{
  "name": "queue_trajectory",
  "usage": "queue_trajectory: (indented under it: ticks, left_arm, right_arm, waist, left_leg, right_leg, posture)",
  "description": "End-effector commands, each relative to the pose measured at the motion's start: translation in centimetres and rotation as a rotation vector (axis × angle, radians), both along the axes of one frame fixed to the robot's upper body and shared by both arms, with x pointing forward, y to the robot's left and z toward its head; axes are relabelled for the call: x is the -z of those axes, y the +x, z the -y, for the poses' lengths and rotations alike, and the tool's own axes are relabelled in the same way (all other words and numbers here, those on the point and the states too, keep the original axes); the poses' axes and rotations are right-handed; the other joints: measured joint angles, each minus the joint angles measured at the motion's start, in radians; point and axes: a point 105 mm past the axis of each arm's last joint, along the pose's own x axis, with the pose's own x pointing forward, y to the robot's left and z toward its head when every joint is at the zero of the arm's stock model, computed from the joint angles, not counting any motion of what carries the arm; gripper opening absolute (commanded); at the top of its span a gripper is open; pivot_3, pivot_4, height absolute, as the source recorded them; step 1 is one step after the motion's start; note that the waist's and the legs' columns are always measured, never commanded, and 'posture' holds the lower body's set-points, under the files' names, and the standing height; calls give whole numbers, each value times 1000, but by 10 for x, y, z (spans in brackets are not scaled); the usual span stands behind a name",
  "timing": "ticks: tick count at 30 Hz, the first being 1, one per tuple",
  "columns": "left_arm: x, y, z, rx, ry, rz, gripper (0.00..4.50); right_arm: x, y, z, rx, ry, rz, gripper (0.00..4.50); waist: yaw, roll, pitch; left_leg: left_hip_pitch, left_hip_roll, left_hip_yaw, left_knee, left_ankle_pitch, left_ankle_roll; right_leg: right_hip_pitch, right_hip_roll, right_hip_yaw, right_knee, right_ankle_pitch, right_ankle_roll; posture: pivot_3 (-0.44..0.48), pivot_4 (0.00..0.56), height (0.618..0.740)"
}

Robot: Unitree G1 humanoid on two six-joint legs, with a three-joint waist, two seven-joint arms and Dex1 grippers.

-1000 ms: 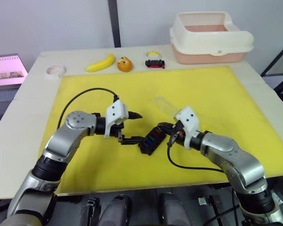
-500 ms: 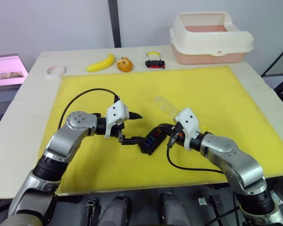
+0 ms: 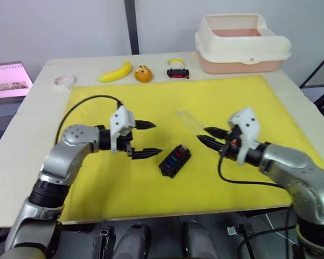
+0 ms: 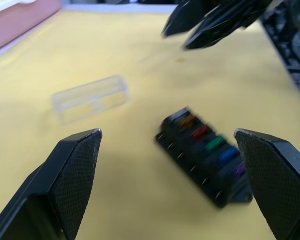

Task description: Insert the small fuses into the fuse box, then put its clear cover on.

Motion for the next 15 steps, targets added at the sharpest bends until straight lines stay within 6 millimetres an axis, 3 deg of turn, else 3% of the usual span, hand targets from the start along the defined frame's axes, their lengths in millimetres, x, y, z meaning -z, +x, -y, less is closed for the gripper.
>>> queue_trajectory:
  ticks: [1, 2, 3, 7, 15]
  left_arm:
    - [-12, 6, -9, -18, -14, 52, 4500]
    - [-13, 8, -11, -26, -12, 54, 4500]
    - [-13, 10, -13, -33, -10, 57, 4500]
    - [-13, 16, -16, -54, -4, 73, 4500]
    - [-11, 26, -8, -86, -7, 110, 4500]
  right_arm:
    - [-8, 2, 21, 62, -10, 16, 3891]
    - [-8, 3, 25, 79, -11, 11, 4413]
    - [-8, 4, 28, 90, -9, 8, 4468]
    - [-7, 11, 28, 102, 12, -5, 4468]
    - [-6, 41, 1, 68, 24, -32, 4468]
  waist:
    - [0, 0, 0]
    - [-1, 0, 0]
    - [-2, 0, 0]
    - [-3, 0, 0]
    - [-4, 0, 0]
  left_leg:
    - [0, 0, 0, 0, 0, 0]
    - [0, 0, 0, 0, 0, 0]
    - [0, 0, 0, 0, 0, 0]
    - [0, 0, 0, 0, 0, 0]
    - [0, 0, 0, 0, 0, 0]
  right_leg:
    - [0, 0, 0, 0, 0, 0]
    - [0, 0, 0, 0, 0, 0]
    - [0, 0, 0, 0, 0, 0]
    - [0, 0, 0, 0, 0, 0]
    - [0, 0, 0, 0, 0, 0]
  posture:
    - [0, 150, 740]
    - [0, 150, 740]
    - [0, 150, 740]
    - [0, 150, 740]
    - [0, 150, 740]
